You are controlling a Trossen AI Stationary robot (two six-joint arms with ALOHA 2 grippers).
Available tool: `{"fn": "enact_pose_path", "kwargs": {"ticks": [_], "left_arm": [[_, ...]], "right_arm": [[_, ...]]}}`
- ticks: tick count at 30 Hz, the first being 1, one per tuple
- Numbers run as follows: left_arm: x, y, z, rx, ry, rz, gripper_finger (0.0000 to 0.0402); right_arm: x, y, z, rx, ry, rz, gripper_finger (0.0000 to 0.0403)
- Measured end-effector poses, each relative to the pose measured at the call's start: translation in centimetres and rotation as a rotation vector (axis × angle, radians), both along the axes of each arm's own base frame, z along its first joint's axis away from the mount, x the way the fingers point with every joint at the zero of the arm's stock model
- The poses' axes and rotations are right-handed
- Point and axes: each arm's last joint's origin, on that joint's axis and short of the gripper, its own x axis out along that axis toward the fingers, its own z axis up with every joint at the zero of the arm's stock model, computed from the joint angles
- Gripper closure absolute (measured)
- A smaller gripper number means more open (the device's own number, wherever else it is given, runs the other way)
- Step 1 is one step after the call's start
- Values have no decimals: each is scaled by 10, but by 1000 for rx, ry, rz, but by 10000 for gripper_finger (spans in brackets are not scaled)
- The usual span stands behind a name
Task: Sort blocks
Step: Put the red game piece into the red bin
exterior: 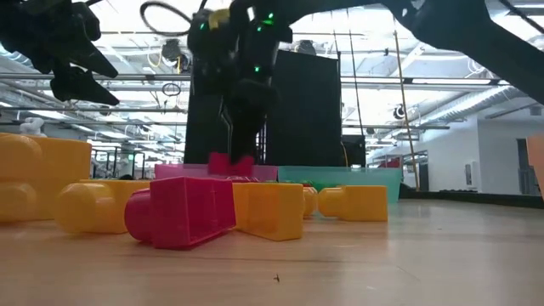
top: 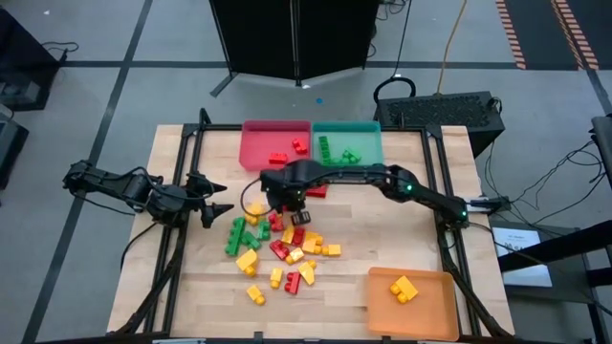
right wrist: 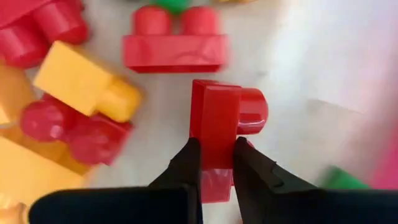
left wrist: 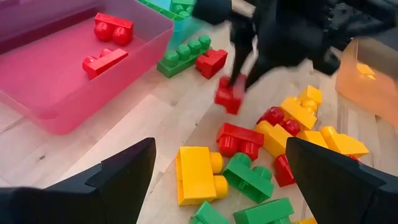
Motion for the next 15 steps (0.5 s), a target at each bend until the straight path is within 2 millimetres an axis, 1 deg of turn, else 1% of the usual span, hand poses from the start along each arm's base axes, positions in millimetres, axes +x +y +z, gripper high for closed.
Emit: {"fn": "enact_pose_path", "kwargs": {"ticks": [3,5,8,10,15], "left_arm": [[0,0,0,0,0,0,40],[0,0,0,0,0,0,40],[0,0,0,0,0,0,40],[0,0,0,0,-1,0,40],[0,0,0,-1,-2,1,40]], "right_arm": [[-3,-13,13,-49,-35,-30,357],[-4,-27,24,-75,-83,-61,357],[-9,-56,43,-118,-175,-148,357],[-11,-77,51,-133,-231,-229,357],[-15,-126,58,-89,-372,-499,357]]}}
